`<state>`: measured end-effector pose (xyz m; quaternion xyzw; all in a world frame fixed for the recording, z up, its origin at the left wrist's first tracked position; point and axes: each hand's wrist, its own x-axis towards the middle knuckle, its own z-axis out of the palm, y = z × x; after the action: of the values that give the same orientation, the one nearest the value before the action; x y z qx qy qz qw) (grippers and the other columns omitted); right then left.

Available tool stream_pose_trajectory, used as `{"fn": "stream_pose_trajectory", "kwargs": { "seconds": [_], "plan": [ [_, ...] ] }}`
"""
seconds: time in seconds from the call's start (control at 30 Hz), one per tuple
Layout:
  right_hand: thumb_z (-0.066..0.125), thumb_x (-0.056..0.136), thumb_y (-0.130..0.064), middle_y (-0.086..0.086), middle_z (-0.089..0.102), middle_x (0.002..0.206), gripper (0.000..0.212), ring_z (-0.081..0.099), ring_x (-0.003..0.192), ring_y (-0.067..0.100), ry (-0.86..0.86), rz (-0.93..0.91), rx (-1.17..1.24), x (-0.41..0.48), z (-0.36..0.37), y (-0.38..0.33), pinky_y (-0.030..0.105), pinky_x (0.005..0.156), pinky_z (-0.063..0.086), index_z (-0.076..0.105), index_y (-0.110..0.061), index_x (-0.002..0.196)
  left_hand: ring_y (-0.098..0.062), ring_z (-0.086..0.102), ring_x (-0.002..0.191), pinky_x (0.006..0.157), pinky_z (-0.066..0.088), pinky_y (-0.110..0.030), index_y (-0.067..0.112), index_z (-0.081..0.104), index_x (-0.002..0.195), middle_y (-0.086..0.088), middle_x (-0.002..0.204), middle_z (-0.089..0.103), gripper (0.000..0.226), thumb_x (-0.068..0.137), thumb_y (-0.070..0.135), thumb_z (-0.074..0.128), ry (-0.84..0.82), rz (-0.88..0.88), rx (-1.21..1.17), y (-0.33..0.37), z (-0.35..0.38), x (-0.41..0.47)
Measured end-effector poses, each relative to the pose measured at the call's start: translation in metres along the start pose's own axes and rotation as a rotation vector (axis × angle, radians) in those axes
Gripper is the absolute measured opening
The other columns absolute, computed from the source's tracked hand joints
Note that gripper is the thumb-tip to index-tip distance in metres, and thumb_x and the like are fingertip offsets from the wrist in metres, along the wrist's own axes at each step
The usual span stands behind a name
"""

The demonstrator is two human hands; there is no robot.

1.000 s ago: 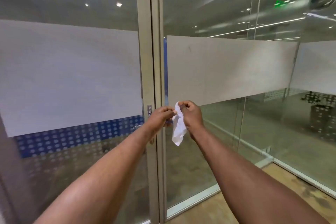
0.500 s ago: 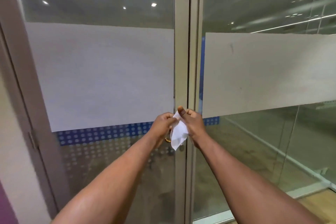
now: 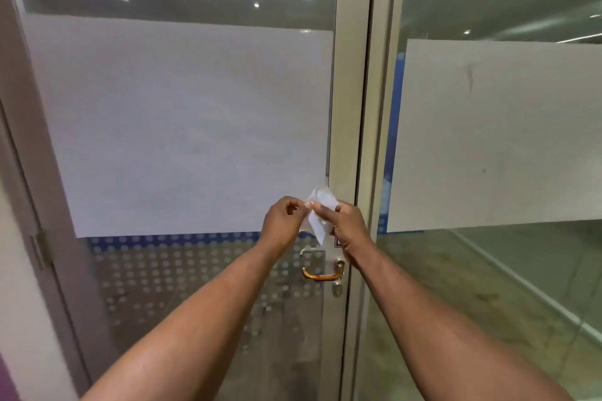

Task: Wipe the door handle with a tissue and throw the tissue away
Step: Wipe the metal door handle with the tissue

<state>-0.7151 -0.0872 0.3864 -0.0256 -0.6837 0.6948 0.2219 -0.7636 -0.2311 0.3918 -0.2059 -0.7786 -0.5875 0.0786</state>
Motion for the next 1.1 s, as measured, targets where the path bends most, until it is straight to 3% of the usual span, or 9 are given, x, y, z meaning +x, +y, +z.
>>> {"fn": "stream_pose_trajectory", "kwargs": {
  "seconds": [0.07, 0.17, 0.33, 0.43, 0.5, 0.67, 0.8, 0.97, 1.1],
  "plan": [
    [0.086, 0.074, -0.036, 0.011, 0.078, 0.095, 0.041, 0.073, 0.085, 0.023, 0.009, -0.018, -0.007, 0.017, -0.006, 0.007, 0.032, 0.072, 0.057, 0.074, -0.008, 0.102, -0.017, 0.064, 0.077, 0.071, 0.052, -0.031, 0.013, 0.067, 0.09, -0.005, 0.087, 0.071, 0.025, 0.099, 0.036, 0.067, 0.027, -0.028, -0.017, -0.006, 0.011, 0.008],
    [0.088, 0.067, -0.041, 0.006, 0.079, 0.097, 0.045, 0.074, 0.091, 0.024, 0.015, -0.008, 0.029, 0.035, -0.013, 0.016, 0.034, 0.079, 0.06, 0.073, -0.014, 0.1, -0.015, 0.066, 0.072, 0.069, 0.053, -0.025, 0.011, 0.072, 0.083, -0.005, 0.079, 0.073, 0.027, 0.102, 0.029, 0.065, -0.081, -0.078, -0.113, -0.011, 0.019, 0.016],
    [0.087, 0.065, -0.042, 0.01, 0.078, 0.098, 0.059, 0.075, 0.08, 0.013, 0.018, 0.01, 0.088, 0.055, -0.016, 0.037, 0.018, 0.061, 0.055, 0.073, -0.009, 0.111, 0.002, 0.067, 0.063, 0.054, 0.047, -0.01, 0.008, 0.076, 0.087, 0.001, 0.075, 0.076, 0.017, 0.098, 0.02, 0.07, -0.131, -0.136, -0.147, -0.025, 0.029, 0.027],
    [0.086, 0.062, -0.047, 0.016, 0.077, 0.094, 0.043, 0.076, 0.081, 0.023, 0.034, 0.043, 0.093, 0.064, -0.018, 0.048, 0.032, 0.07, 0.059, 0.077, -0.02, 0.094, -0.011, 0.067, 0.073, 0.058, 0.048, -0.01, -0.003, 0.076, 0.091, -0.012, 0.087, 0.077, 0.02, 0.098, 0.015, 0.069, -0.123, -0.163, -0.12, -0.033, 0.031, 0.038],
    [0.085, 0.062, -0.051, 0.009, 0.079, 0.092, 0.04, 0.075, 0.088, 0.027, 0.069, 0.048, 0.095, 0.066, -0.02, 0.054, 0.034, 0.072, 0.056, 0.077, -0.022, 0.088, -0.016, 0.067, 0.076, 0.055, 0.047, -0.011, 0.0, 0.076, 0.091, -0.011, 0.087, 0.077, 0.02, 0.099, 0.016, 0.067, -0.123, -0.195, -0.122, -0.038, 0.03, 0.042],
    [0.086, 0.049, -0.068, 0.005, 0.078, 0.087, 0.07, 0.075, 0.083, 0.024, 0.188, 0.083, 0.114, 0.07, -0.021, 0.068, 0.034, 0.063, 0.059, 0.073, -0.014, 0.092, -0.026, 0.074, 0.087, 0.068, 0.055, -0.024, 0.004, 0.07, 0.095, -0.017, 0.097, 0.078, 0.017, 0.103, 0.011, 0.058, -0.089, -0.257, -0.224, -0.048, 0.023, 0.052],
    [0.088, 0.054, -0.051, 0.015, 0.075, 0.105, 0.064, 0.07, 0.103, 0.034, 0.215, 0.13, 0.209, 0.069, -0.02, 0.074, 0.051, 0.093, 0.057, 0.073, -0.012, 0.103, -0.023, 0.074, 0.082, 0.065, 0.055, -0.024, 0.004, 0.063, 0.102, -0.016, 0.098, 0.079, 0.021, 0.109, 0.016, 0.048, -0.129, -0.297, -0.301, -0.056, 0.016, 0.055],
    [0.089, 0.06, -0.043, 0.016, 0.077, 0.093, 0.049, 0.073, 0.084, 0.028, 0.214, 0.123, 0.186, 0.065, -0.013, 0.081, 0.043, 0.077, 0.061, 0.073, -0.01, 0.093, -0.015, 0.072, 0.08, 0.075, 0.055, -0.032, 0.006, 0.07, 0.106, -0.008, 0.096, 0.078, 0.031, 0.097, 0.036, 0.07, -0.311, -0.205, -0.152, -0.064, 0.029, 0.047],
    [0.088, 0.061, -0.045, 0.014, 0.077, 0.082, 0.042, 0.074, 0.078, 0.03, 0.216, 0.119, 0.133, 0.062, -0.009, 0.083, 0.043, 0.072, 0.061, 0.073, -0.012, 0.082, -0.012, 0.061, 0.071, 0.069, 0.049, -0.027, 0.005, 0.074, 0.092, -0.002, 0.08, 0.072, 0.023, 0.096, 0.028, 0.073, -0.263, -0.129, -0.035, -0.07, 0.034, 0.045]
  ]
}}
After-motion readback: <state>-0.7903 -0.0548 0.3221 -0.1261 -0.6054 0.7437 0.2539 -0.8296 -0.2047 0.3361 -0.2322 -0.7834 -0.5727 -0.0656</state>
